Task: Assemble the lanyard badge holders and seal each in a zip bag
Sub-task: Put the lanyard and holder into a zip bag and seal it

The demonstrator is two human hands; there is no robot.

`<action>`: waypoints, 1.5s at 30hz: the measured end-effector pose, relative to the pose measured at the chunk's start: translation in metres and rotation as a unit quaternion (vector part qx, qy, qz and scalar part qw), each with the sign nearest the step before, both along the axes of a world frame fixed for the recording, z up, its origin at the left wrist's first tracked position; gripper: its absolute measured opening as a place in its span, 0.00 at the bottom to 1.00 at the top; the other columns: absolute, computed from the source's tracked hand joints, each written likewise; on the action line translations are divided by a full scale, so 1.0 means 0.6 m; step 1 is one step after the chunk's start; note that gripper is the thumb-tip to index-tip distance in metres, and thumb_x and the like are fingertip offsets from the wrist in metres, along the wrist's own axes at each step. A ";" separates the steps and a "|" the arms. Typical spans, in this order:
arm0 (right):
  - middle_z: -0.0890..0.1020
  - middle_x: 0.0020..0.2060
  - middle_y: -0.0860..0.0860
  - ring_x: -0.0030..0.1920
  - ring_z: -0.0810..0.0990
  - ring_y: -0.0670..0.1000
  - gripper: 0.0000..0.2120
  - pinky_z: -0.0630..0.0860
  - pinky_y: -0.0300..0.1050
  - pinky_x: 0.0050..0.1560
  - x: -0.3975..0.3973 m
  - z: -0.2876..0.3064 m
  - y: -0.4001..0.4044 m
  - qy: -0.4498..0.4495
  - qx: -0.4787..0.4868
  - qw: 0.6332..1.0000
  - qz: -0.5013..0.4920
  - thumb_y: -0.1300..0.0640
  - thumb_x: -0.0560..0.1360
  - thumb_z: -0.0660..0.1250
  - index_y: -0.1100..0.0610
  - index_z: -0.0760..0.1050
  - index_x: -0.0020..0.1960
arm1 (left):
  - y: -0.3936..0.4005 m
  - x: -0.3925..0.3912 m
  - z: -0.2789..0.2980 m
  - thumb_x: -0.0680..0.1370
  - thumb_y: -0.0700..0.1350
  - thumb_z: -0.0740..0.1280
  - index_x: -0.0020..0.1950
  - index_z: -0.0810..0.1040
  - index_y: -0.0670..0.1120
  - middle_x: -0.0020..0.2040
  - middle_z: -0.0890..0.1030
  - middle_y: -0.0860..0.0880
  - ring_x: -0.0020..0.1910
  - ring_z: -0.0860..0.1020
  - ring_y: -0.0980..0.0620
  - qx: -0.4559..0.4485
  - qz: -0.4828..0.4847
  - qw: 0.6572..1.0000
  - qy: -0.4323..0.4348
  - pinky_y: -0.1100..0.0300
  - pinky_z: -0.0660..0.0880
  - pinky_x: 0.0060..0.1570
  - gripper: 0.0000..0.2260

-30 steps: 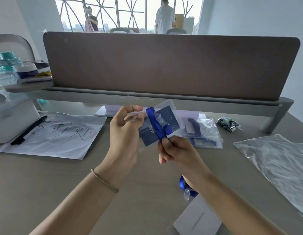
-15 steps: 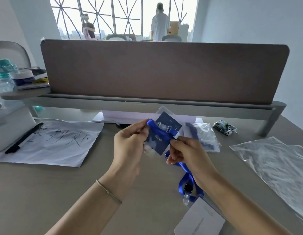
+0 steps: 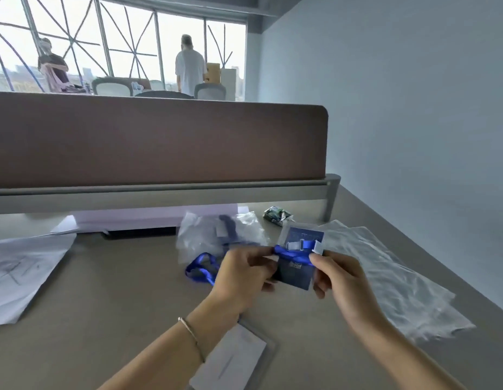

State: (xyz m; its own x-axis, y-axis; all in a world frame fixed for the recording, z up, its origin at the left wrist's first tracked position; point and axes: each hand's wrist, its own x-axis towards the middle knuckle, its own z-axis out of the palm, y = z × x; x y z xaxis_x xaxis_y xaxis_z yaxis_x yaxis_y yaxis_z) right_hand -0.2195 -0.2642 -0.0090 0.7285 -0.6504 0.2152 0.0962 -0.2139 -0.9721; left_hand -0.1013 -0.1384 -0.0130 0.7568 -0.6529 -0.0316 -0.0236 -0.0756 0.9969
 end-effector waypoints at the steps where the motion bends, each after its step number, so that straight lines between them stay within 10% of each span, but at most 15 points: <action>1: 0.66 0.23 0.57 0.26 0.64 0.53 0.20 0.65 0.39 0.27 -0.024 0.003 -0.016 0.001 0.000 1.000 -0.024 0.65 0.79 0.63 0.68 0.65 0.29 | -0.021 -0.017 0.006 0.79 0.32 0.65 0.60 0.82 0.42 0.41 0.84 0.46 0.35 0.81 0.53 0.000 -0.034 0.999 0.021 0.62 0.79 0.36 0.12; 6: 0.68 0.22 0.56 0.22 0.64 0.50 0.20 0.65 0.36 0.25 -0.138 0.001 -0.102 0.011 0.026 0.992 -0.125 0.65 0.79 0.63 0.62 0.67 0.28 | -0.111 -0.081 0.004 0.81 0.34 0.61 0.60 0.78 0.43 0.38 0.84 0.46 0.34 0.80 0.50 -0.008 -0.105 0.993 0.050 0.55 0.82 0.40 0.11; 11: 0.66 0.22 0.54 0.23 0.66 0.52 0.21 0.64 0.45 0.31 -0.235 -0.022 -0.175 0.046 0.055 0.977 -0.200 0.60 0.79 0.64 0.60 0.68 0.28 | -0.169 -0.148 -0.030 0.78 0.42 0.65 0.49 0.83 0.53 0.35 0.80 0.56 0.32 0.77 0.60 0.112 -0.116 0.946 -0.280 0.67 0.76 0.36 0.09; 16: 0.67 0.21 0.54 0.22 0.66 0.51 0.20 0.64 0.44 0.30 -0.292 -0.035 -0.212 0.077 0.053 0.969 -0.227 0.60 0.79 0.64 0.62 0.69 0.29 | -0.206 -0.214 -0.041 0.75 0.60 0.67 0.61 0.76 0.56 0.55 0.78 0.55 0.56 0.76 0.54 0.191 -0.152 0.867 -0.435 0.58 0.75 0.54 0.17; 19: 0.67 0.20 0.53 0.22 0.66 0.52 0.20 0.65 0.42 0.26 -0.313 -0.042 -0.221 0.085 0.053 0.967 -0.235 0.60 0.80 0.63 0.61 0.68 0.29 | -0.220 -0.231 -0.056 0.69 0.68 0.68 0.67 0.72 0.56 0.61 0.75 0.54 0.63 0.71 0.53 0.248 -0.168 0.843 -0.446 0.56 0.71 0.59 0.30; 37: 0.69 0.25 0.54 0.26 0.67 0.51 0.14 0.61 0.42 0.25 -0.343 -0.054 -0.228 0.141 0.156 0.966 -0.149 0.62 0.75 0.64 0.58 0.67 0.31 | -0.227 -0.222 -0.067 0.74 0.49 0.68 0.44 0.79 0.55 0.42 0.82 0.58 0.44 0.79 0.55 0.186 -0.053 0.893 -0.407 0.61 0.71 0.39 0.01; 45: 0.64 0.35 0.60 0.25 0.63 0.50 0.11 0.61 0.39 0.22 -0.328 -0.057 -0.240 0.096 0.245 0.959 -0.104 0.55 0.63 0.68 0.60 0.69 0.39 | -0.226 -0.207 -0.063 0.71 0.46 0.75 0.45 0.75 0.55 0.38 0.79 0.57 0.36 0.76 0.59 0.156 -0.077 0.919 -0.354 0.63 0.70 0.34 0.10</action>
